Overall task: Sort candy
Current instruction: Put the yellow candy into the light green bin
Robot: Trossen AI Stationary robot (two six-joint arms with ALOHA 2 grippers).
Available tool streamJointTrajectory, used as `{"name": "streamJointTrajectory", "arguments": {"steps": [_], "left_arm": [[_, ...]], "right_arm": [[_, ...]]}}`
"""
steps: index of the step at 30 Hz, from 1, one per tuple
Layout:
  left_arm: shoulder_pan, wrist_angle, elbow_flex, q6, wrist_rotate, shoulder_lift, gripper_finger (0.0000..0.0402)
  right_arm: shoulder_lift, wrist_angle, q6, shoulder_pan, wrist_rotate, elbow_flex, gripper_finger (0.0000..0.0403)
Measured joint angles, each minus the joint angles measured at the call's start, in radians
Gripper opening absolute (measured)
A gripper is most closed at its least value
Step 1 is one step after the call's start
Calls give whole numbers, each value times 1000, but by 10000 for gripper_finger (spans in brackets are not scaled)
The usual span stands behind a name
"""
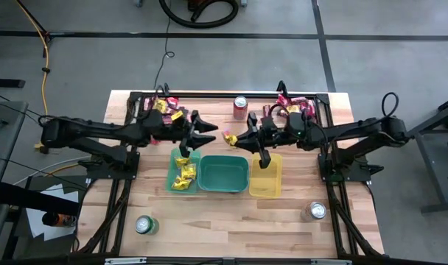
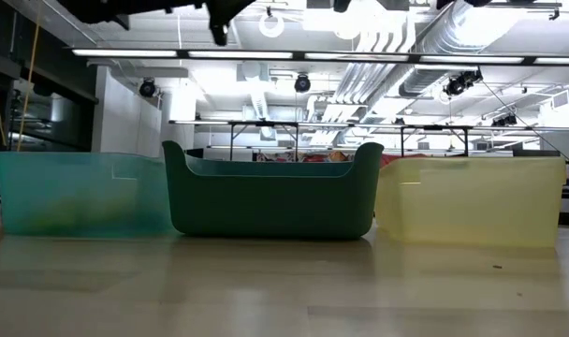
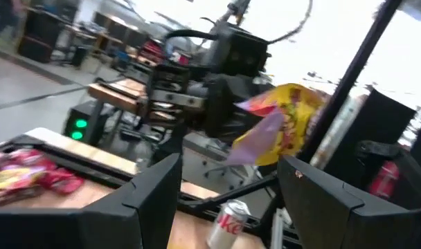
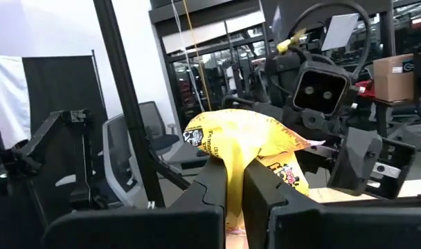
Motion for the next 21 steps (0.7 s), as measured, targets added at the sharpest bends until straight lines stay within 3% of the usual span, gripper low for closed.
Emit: {"name": "streamJointTrajectory", "arguments": {"steps": [16, 19, 21], "left_arm": [[-30, 2, 158, 83, 94, 168, 223], [-30, -2, 158, 96, 97, 169, 185], [-30, -6, 159, 119, 98, 169, 133]], "right_arm": [[7, -18, 57, -1, -18, 0, 8], [7, -21, 109, -1, -18, 0, 18], [6, -21, 152, -1, -14, 0, 34]]}}
